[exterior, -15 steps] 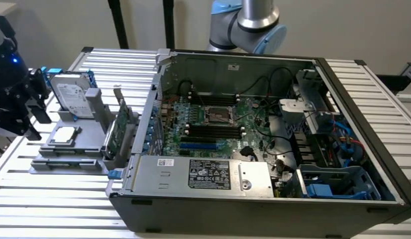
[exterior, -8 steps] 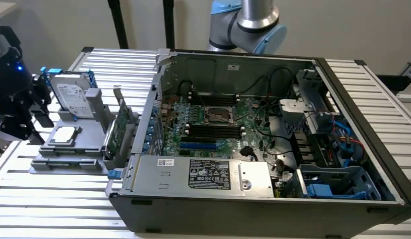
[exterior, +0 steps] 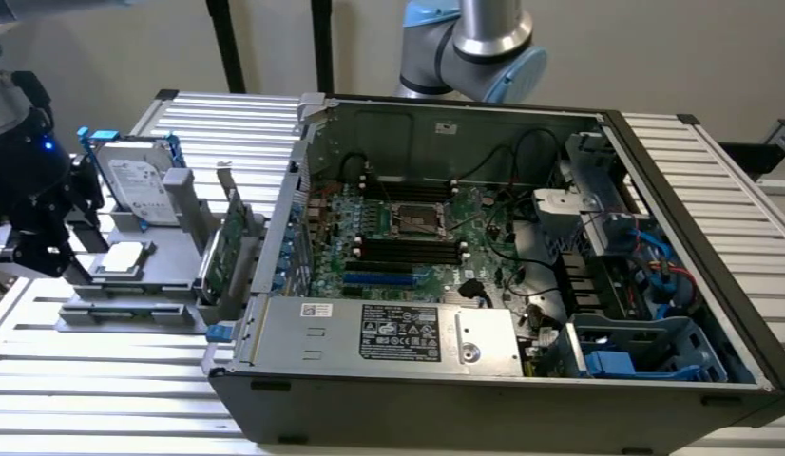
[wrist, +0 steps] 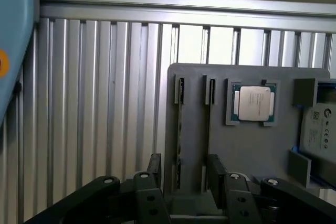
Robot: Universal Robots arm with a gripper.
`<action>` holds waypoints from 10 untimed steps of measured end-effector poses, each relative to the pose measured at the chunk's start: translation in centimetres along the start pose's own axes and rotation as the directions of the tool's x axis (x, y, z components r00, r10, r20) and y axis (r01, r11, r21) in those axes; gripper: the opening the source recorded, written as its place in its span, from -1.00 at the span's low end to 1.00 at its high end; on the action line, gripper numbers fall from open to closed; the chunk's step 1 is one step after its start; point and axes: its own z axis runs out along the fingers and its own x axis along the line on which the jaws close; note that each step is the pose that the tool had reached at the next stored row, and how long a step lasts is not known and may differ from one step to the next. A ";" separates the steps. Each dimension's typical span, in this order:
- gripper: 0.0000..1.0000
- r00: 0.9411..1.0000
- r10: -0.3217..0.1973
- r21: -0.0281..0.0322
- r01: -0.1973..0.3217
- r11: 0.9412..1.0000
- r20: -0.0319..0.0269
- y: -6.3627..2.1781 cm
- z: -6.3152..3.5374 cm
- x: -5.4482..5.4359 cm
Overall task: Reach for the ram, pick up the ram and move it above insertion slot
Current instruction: 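Pick up the ram and move it above insertion slot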
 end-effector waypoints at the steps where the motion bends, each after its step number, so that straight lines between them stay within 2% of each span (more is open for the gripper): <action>1: -0.04 1.000 0.000 0.000 0.000 1.000 0.000 0.00 0.19 0.0; 10: -0.04 1.000 0.000 0.000 0.000 1.000 0.000 -0.07 1.81 0.0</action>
